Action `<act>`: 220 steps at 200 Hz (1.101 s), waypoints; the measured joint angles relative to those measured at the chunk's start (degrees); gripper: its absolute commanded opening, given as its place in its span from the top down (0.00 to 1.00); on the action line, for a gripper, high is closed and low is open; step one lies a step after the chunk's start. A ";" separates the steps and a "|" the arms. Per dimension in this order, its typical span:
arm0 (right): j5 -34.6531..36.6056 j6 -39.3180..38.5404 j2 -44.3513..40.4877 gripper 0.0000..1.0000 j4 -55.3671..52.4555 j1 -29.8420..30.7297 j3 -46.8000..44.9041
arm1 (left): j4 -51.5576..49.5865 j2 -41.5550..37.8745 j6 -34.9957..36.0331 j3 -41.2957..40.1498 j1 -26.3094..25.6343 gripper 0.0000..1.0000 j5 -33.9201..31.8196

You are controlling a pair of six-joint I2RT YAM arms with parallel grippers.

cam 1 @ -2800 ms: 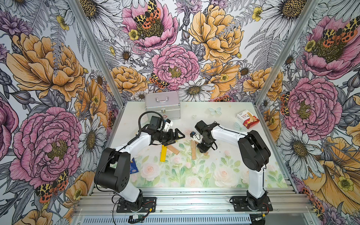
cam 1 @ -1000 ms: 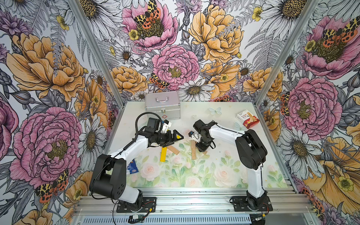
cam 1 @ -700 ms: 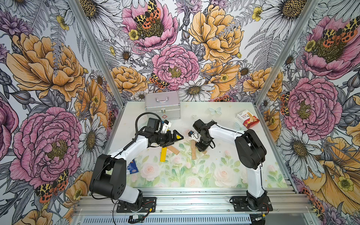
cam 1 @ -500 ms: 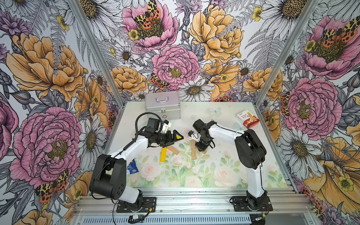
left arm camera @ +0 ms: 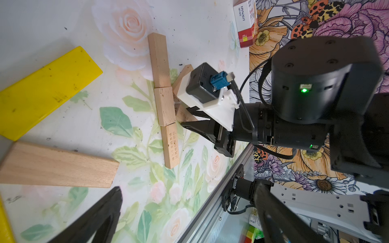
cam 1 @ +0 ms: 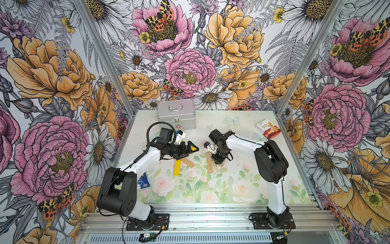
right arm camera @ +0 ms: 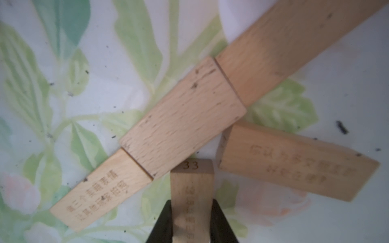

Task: Assemble the letter k with building blocks
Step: Assemble the building block at the center of the board.

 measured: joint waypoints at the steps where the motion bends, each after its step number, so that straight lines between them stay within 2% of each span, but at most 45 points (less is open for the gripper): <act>1: 0.00 0.00 0.00 0.95 0.02 0.00 0.00 | 0.00 0.00 0.00 0.00 0.00 0.01 0.00; 19: 0.00 0.02 0.00 0.82 0.02 -0.04 0.00 | 0.00 0.00 0.00 0.00 0.00 0.01 0.00; 59: 0.04 0.13 0.00 0.66 0.02 -0.04 0.00 | 0.00 0.00 0.00 0.00 0.00 0.01 0.00; 176: -1.16 0.37 -0.28 0.55 0.66 -0.90 -0.09 | 0.00 0.00 0.00 -0.11 0.00 0.01 0.02; 220: -3.02 1.18 -7.52 0.53 0.52 -1.29 -0.24 | 0.00 0.00 0.00 -0.11 0.00 0.01 0.02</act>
